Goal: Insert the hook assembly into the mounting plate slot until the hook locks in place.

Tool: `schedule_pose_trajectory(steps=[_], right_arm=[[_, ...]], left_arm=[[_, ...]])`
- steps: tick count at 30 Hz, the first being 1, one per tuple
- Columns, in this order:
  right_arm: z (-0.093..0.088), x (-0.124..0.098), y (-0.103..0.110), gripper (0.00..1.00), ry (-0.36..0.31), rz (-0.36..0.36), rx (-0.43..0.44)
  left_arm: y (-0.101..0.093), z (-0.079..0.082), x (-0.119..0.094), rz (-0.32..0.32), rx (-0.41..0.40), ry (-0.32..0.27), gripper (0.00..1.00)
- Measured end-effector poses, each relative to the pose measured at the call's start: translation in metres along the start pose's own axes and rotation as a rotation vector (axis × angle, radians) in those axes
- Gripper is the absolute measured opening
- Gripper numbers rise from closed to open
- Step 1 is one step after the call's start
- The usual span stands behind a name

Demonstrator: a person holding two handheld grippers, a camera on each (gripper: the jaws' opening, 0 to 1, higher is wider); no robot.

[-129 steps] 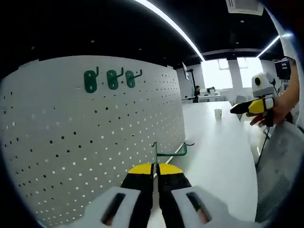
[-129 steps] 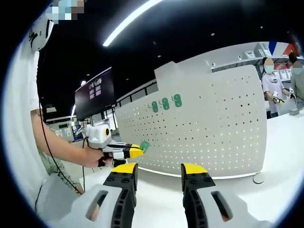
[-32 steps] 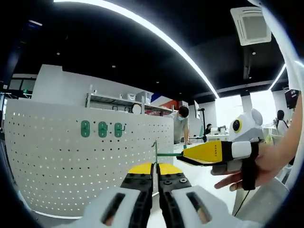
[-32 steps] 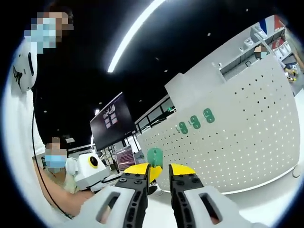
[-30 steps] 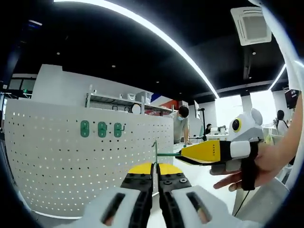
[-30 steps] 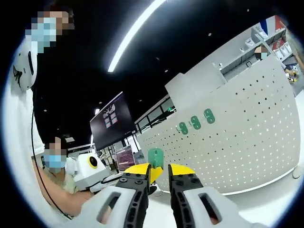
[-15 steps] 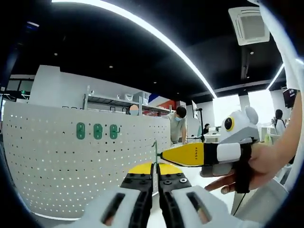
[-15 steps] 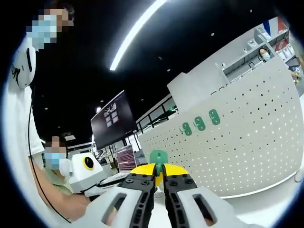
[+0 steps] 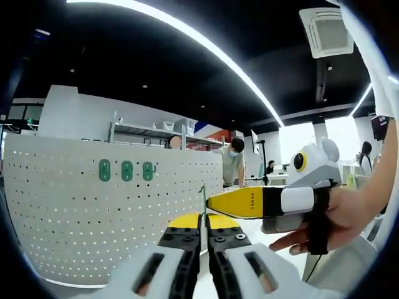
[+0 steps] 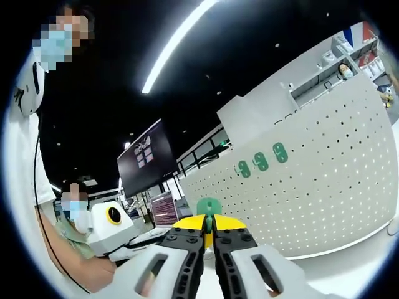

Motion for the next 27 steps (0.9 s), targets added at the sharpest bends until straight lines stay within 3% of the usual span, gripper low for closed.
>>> schedule_pose_trajectory(steps=[27], right_arm=[[0.003,-0.001,0.011,0.00,0.010,-0.007,-0.001]], left_arm=[[-0.002,0.005,-0.007,0.018,-0.049,-0.055,0.03]])
Point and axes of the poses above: the point that each gripper's makers call its tool centre point, and the gripper's own axes: x roughly forward along the fingers, y roughly to its left, z roughly out of its top, the point moved 5 cm from there along -x, roughly backward along the fingers, and after that the axes turned 15 degrees about -z, right-handed, at the moved point
